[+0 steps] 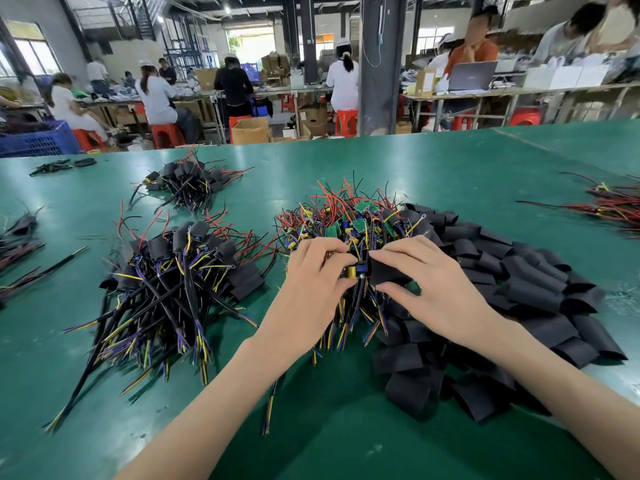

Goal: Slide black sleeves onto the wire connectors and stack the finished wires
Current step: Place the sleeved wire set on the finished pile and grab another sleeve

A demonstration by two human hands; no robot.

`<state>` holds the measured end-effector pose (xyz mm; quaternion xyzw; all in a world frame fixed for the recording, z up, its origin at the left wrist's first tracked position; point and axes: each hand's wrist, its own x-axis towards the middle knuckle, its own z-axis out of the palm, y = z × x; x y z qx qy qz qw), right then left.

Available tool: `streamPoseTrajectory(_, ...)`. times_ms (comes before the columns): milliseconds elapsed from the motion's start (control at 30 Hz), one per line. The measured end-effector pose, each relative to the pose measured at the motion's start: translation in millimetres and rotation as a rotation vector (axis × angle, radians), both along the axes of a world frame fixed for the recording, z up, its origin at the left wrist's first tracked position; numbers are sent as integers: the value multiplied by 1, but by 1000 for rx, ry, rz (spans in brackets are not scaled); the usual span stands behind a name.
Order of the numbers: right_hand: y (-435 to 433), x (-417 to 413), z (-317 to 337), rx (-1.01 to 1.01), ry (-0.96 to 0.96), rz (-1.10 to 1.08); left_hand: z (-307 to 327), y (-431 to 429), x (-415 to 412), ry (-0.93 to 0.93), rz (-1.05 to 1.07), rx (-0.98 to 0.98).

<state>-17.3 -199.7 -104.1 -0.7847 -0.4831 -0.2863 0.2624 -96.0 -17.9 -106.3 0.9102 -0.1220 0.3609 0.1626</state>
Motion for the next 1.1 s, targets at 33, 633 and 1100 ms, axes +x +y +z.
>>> streamPoseTrajectory(33,0,-1,0,-3,6,-3,1,2,0,-4,26,13)
streamPoseTrajectory(633,0,-5,1,21,187,80,5,2,-2,18,-14,-16)
streamPoseTrajectory(1100,-1,-5,5,0,221,168,7,-2,-5,2,-120,-150)
